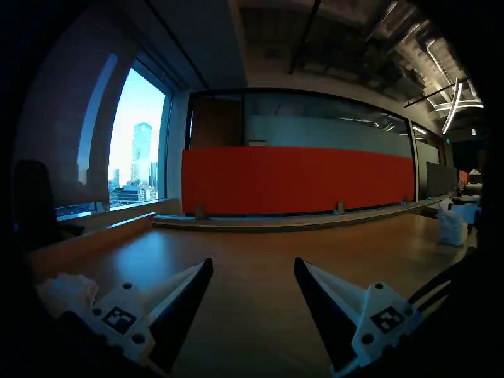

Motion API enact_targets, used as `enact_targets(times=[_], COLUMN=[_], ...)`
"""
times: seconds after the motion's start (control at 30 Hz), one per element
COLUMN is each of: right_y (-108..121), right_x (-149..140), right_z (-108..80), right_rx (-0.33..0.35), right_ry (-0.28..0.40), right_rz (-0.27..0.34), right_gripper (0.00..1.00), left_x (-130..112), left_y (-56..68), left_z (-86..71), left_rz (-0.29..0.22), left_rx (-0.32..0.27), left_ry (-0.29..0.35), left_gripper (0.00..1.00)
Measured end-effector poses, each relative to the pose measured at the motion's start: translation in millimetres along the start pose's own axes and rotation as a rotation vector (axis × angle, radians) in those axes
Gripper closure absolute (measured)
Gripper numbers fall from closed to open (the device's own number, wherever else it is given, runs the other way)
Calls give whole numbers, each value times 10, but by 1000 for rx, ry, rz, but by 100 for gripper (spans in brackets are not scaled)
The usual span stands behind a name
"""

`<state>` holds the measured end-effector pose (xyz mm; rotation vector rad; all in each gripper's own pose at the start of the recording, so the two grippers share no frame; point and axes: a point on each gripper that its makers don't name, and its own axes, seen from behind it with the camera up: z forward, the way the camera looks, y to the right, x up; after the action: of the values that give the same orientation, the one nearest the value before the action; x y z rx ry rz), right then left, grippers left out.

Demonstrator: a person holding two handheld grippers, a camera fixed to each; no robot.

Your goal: Fold towel

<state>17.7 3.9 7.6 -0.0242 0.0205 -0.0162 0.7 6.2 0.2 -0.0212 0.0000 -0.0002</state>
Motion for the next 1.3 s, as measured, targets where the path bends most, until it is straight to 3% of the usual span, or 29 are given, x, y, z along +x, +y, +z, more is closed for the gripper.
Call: enact_targets(times=[0.5,1.3], right_y=[34,-33], right_x=[-161,-156], right_z=[-57,-72], right_rx=[-5,19], right_ry=[-15,-20], right_rz=[19,15], right_gripper=[0,0], left_x=[-1,-4], left_y=[7,5], left_z=[-4,0], left_rz=[0,0], left_rx=[0,0], left_ry=[0,0], left_gripper=[5,4])
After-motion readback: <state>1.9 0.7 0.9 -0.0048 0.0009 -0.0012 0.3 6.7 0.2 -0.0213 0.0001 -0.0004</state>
